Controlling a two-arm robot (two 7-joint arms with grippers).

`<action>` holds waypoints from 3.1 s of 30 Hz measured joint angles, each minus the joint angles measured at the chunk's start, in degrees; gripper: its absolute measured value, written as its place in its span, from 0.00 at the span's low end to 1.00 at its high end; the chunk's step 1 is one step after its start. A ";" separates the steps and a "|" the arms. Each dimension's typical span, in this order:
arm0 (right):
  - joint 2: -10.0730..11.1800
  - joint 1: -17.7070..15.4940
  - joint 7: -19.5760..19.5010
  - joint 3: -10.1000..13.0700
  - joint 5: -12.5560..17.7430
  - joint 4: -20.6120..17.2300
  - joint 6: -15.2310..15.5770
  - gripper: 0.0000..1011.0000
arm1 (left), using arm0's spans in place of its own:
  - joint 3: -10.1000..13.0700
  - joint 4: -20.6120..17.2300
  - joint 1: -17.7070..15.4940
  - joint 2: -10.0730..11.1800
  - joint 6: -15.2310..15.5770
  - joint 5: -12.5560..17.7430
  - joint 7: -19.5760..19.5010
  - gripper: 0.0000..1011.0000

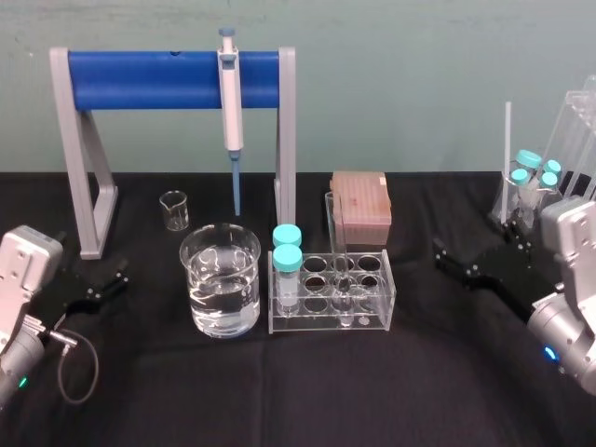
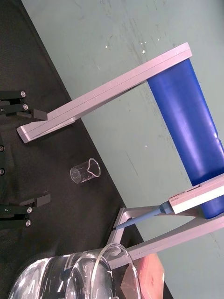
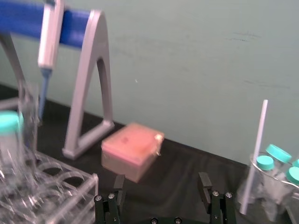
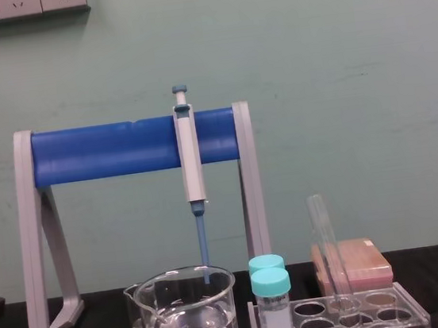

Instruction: Hold the test tube with one hand and immerse one end into the beaker, then return it to the test tube rack.

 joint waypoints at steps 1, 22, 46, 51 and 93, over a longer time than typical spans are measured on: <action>-0.36 -0.13 1.30 0.97 2.09 -0.55 0.39 0.99 | 0.00 0.00 0.00 0.00 0.00 0.00 0.00 0.99; -3.42 2.42 17.66 2.39 12.87 -4.69 7.15 0.99 | 0.00 0.00 0.00 0.00 0.00 0.00 0.00 0.99; -7.87 10.23 25.45 -2.60 8.43 3.81 10.22 0.99 | 0.00 0.00 0.00 0.00 0.00 0.00 0.00 0.99; -9.00 11.92 25.95 -3.27 7.78 6.32 10.29 0.99 | 0.00 0.00 0.00 0.00 0.00 0.00 0.00 0.99; -11.37 15.22 27.42 -4.44 6.01 11.02 9.71 0.85 | 0.00 0.00 0.00 0.00 0.00 0.00 0.00 0.99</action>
